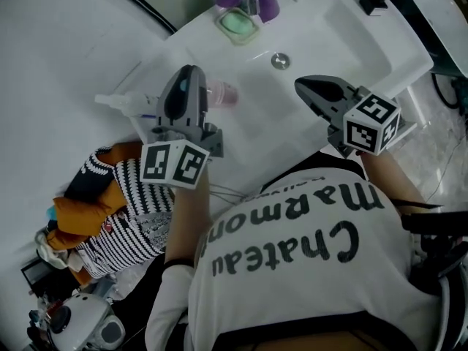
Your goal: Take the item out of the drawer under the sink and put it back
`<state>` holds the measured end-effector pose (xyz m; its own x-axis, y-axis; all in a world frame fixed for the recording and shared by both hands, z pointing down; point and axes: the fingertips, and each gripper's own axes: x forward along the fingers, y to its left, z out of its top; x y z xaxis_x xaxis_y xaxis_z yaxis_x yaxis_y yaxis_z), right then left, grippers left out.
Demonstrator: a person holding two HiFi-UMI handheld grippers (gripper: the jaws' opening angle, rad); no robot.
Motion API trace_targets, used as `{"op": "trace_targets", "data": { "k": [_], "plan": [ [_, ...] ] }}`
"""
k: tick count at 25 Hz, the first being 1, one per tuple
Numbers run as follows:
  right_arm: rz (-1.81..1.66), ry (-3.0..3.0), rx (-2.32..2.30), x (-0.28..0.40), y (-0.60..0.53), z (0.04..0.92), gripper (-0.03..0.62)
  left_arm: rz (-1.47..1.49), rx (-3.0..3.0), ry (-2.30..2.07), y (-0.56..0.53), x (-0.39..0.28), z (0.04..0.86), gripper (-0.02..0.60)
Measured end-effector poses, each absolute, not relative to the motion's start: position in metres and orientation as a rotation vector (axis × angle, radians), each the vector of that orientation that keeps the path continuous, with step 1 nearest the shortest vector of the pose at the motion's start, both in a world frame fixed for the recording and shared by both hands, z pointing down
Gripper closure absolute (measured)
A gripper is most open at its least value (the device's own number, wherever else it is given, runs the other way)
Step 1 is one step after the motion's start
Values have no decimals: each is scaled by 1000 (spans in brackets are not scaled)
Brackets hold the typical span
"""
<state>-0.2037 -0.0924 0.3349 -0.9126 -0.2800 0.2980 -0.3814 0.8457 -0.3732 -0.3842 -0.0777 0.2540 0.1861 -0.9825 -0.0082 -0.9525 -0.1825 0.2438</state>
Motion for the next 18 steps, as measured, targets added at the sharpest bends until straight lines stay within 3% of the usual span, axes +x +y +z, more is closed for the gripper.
{"op": "trace_targets", "data": {
  "k": [8,18],
  "plan": [
    [454,-2762,350,-225,-72,336,582,-228,2237,-1948,-83,-411,251,525],
    [533,-2792,357,-210,-108,346,582,-144,2146,-2020,-124,-426,258,525]
  ]
}}
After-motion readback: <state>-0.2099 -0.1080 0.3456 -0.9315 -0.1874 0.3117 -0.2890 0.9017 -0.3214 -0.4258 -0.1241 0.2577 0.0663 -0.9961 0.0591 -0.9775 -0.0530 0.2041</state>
